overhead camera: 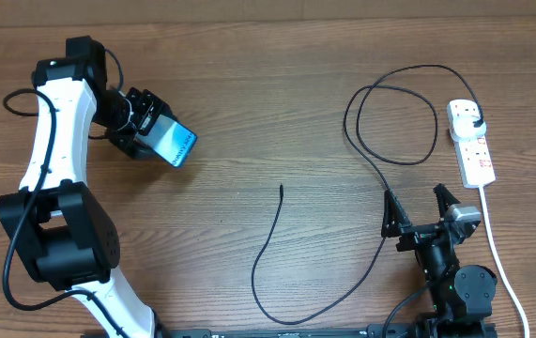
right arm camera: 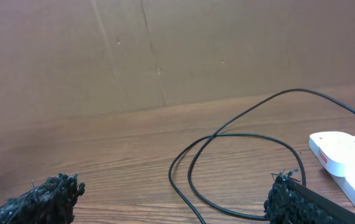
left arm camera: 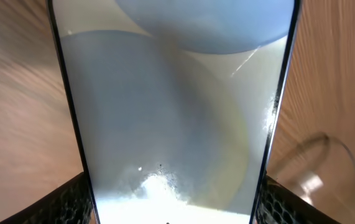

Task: Plug charger to phone and switch on socket

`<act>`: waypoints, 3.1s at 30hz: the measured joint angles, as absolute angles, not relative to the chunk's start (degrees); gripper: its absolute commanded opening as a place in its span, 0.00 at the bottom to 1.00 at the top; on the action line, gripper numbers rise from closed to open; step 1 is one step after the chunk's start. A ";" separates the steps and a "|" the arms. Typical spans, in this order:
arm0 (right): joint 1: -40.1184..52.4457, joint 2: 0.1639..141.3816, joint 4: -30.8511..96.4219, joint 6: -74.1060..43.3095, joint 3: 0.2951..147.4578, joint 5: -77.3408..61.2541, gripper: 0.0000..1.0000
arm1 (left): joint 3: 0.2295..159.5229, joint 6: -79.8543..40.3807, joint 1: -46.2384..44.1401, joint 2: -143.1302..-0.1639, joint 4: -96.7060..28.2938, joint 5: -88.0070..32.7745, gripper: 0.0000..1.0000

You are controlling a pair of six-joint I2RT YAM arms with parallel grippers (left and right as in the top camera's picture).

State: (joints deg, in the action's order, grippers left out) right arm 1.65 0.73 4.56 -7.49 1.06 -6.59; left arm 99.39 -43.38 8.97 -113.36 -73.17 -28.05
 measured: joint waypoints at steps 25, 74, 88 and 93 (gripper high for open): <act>1.65 0.73 4.56 -7.46 1.06 -6.59 1.00 | 99.39 -38.81 4.58 -113.36 -83.83 -66.06 0.04; 1.65 0.73 4.56 -7.49 1.06 -6.59 1.00 | 99.39 -38.83 4.58 -113.36 -88.29 -68.58 0.04; 1.63 0.73 4.56 -7.49 1.06 -6.61 1.00 | 99.39 -38.83 4.58 -113.36 -88.29 -68.58 0.04; 1.65 0.73 4.58 -7.46 1.06 -6.59 1.00 | 99.39 -38.83 4.58 -113.36 -88.29 -68.58 0.04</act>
State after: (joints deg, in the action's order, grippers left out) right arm 1.65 0.73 4.58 -7.46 1.06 -6.59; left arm 99.39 -38.83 4.58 -113.36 -88.29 -68.58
